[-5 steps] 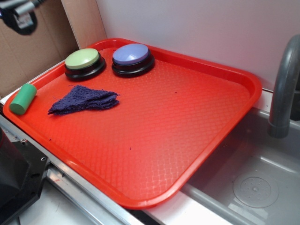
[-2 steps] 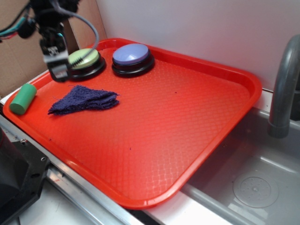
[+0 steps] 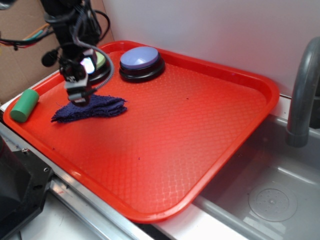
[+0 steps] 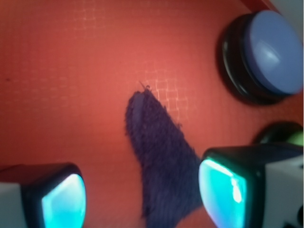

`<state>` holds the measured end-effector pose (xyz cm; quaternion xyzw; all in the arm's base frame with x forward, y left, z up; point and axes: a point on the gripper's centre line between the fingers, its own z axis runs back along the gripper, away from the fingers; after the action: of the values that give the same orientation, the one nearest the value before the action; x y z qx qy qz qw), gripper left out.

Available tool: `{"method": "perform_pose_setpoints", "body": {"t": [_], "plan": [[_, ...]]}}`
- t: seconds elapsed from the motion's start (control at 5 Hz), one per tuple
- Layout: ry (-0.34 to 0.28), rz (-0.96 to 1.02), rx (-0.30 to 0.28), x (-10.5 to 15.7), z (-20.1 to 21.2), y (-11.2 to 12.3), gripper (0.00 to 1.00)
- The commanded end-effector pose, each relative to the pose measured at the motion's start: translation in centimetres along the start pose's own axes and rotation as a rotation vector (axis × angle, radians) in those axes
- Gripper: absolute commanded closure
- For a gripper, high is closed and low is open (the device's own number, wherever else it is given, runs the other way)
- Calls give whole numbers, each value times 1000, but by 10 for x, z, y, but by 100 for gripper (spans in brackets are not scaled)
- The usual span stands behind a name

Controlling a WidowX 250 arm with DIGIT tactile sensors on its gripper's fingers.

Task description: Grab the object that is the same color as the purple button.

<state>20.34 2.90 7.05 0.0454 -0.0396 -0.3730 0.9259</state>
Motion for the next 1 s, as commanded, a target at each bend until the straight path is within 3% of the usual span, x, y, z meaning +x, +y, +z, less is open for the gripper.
{"method": "perform_pose_setpoints", "body": {"t": [0.0,0.2,0.4,0.6,0.8], "plan": [[-95,-172,-21,12,-41,20,0],[-137,-229,-38,15,-56,23,0],[-134,-263,-50,20,-62,22,0],[-134,-298,-35,22,-61,20,100],[-110,-280,-47,22,-60,19,100]]}}
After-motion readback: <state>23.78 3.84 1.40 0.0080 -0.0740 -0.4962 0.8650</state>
